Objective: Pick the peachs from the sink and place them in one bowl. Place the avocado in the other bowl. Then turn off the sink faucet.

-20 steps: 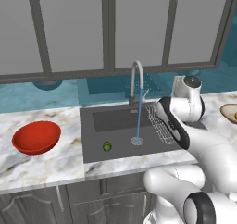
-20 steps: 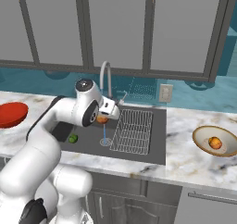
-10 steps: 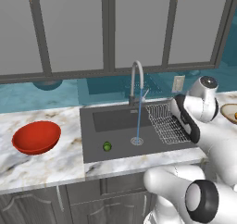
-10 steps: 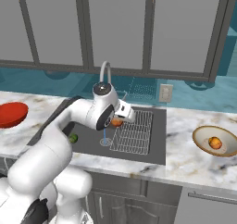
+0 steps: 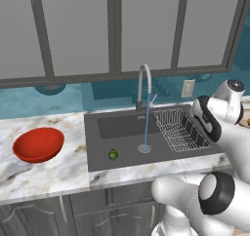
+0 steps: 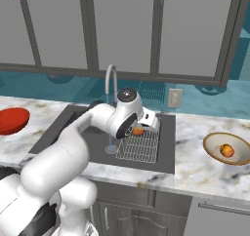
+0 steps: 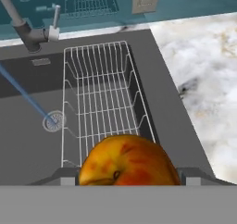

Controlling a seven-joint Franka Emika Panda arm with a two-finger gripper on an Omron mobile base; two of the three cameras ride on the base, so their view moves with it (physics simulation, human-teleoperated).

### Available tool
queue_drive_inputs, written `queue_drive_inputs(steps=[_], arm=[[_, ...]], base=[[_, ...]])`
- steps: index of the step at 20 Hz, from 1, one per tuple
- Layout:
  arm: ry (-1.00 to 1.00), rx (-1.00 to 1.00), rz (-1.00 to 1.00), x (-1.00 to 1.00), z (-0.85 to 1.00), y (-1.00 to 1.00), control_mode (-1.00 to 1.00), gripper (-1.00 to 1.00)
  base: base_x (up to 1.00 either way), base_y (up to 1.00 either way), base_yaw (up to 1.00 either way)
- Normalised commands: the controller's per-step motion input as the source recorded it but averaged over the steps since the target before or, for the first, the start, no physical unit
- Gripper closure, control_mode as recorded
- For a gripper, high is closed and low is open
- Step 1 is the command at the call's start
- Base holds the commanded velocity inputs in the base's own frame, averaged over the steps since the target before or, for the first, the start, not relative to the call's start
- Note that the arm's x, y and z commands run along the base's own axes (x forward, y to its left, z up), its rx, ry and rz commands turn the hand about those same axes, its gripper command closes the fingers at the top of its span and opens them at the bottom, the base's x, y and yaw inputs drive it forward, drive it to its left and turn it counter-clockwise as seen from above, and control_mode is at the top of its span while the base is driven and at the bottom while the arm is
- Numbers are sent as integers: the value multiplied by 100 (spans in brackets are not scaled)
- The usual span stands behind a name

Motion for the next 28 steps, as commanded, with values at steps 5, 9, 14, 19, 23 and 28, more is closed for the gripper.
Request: queue_drive_inputs(steps=[5, 9, 14, 19, 23, 28], arm=[[0, 0, 0, 2, 0, -46, -100, 100], [0, 0, 0, 12, 0, -38, -100, 100], [0, 0, 0, 8, -3, -42, -100, 100], [0, 0, 0, 0, -15, -41, -100, 100], [0, 0, 0, 0, -15, -33, -100, 100], [1, 0, 0, 2, -13, -27, -100, 100]], base=[[0, 0, 0], [0, 0, 0], [0, 0, 0], [0, 0, 0], [0, 0, 0], [0, 0, 0]])
